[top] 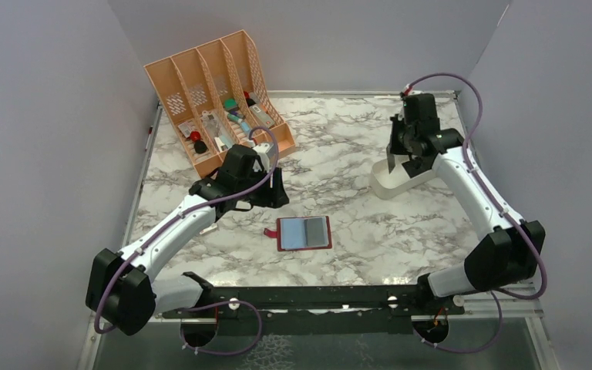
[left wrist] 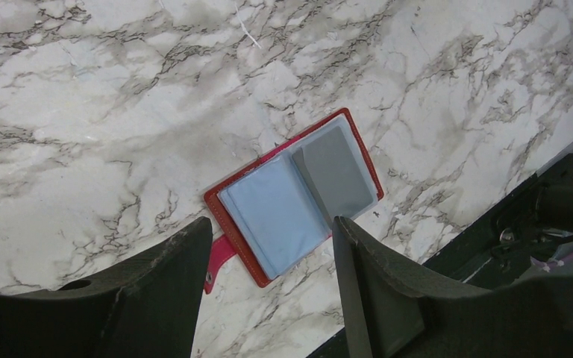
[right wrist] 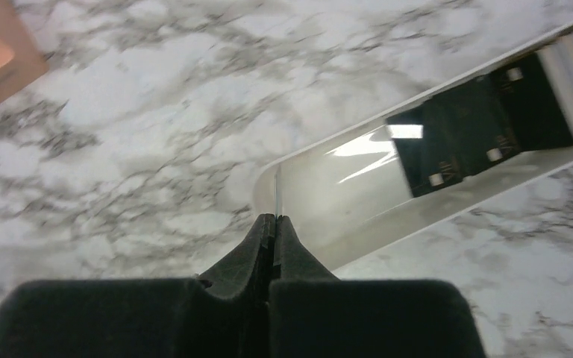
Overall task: Put the credit cards into the card holder
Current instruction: Pick up the credit card from the storage box, then insert the credit card into the card holder.
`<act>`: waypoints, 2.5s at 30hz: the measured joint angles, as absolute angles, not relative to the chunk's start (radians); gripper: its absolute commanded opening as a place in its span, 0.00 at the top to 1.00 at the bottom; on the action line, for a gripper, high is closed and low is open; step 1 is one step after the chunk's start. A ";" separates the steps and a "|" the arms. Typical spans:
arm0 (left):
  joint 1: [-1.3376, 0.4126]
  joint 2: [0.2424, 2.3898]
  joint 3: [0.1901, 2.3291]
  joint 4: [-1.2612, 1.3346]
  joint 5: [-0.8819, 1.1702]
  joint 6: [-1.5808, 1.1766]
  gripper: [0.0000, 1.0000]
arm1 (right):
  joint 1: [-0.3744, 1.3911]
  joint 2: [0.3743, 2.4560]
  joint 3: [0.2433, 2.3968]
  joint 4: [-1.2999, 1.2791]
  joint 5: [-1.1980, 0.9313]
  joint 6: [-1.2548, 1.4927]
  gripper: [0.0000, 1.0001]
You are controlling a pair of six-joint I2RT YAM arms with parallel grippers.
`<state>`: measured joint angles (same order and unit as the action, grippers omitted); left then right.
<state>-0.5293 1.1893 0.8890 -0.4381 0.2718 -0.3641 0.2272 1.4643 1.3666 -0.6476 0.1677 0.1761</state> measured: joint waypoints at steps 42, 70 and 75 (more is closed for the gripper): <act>-0.525 1.374 0.519 -0.048 0.351 -0.645 0.97 | 0.615 1.382 0.452 0.415 -0.415 0.831 0.99; -0.525 1.369 0.500 -0.013 0.356 -0.655 0.97 | 0.621 1.578 0.405 0.674 -0.387 0.921 0.99; -0.525 1.369 0.500 -0.012 0.357 -0.656 0.97 | 0.625 1.618 0.402 0.727 -0.390 0.945 0.99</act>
<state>-0.5255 1.3685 0.4995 -0.0116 0.3573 -0.6556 0.6254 1.6184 0.4019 0.7273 -0.3904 0.9451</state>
